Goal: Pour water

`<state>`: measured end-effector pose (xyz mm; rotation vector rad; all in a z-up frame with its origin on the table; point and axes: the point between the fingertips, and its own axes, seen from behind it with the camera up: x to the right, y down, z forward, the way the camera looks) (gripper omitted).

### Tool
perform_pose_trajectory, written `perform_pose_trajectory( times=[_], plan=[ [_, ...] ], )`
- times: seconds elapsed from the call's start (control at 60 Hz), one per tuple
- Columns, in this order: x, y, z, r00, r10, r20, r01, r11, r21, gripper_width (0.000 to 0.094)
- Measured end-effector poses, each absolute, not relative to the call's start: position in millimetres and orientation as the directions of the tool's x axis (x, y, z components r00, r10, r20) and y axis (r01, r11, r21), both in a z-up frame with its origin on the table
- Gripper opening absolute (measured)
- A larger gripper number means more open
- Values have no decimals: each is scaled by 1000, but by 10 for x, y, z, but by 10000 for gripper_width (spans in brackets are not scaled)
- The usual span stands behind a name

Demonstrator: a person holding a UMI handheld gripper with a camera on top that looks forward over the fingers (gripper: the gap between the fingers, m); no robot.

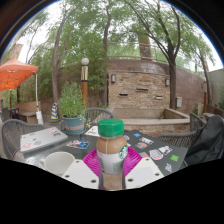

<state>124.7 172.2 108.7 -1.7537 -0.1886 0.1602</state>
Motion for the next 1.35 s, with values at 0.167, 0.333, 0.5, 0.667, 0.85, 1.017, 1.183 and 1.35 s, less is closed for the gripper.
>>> perform_pose_trajectory(
  times=[0.167, 0.333, 0.5, 0.667, 0.85, 1.017, 1.183, 1.35],
  plan=[
    [1449, 1629, 771, 978, 202, -44, -9, -174, -985, 253],
    [1444, 1615, 816, 974, 219, -56, -29, -124, -992, 259],
    [1451, 1605, 840, 971, 227, -71, -44, -119, -992, 397],
    [1355, 1481, 551, 954, 272, -129, -37, -319, -947, 761],
    [1519, 1172, 744, 958, 238, -158, -62, -368, -928, 811],
    [1632, 625, 1170, 970, 211, -121, -34, -373, -927, 812],
    [1482, -230, 1653, 975, 201, -95, -9, -390, -921, 813],
    [1247, -1188, 2012, 986, 158, -60, 12, -421, -907, 811]
  ],
)
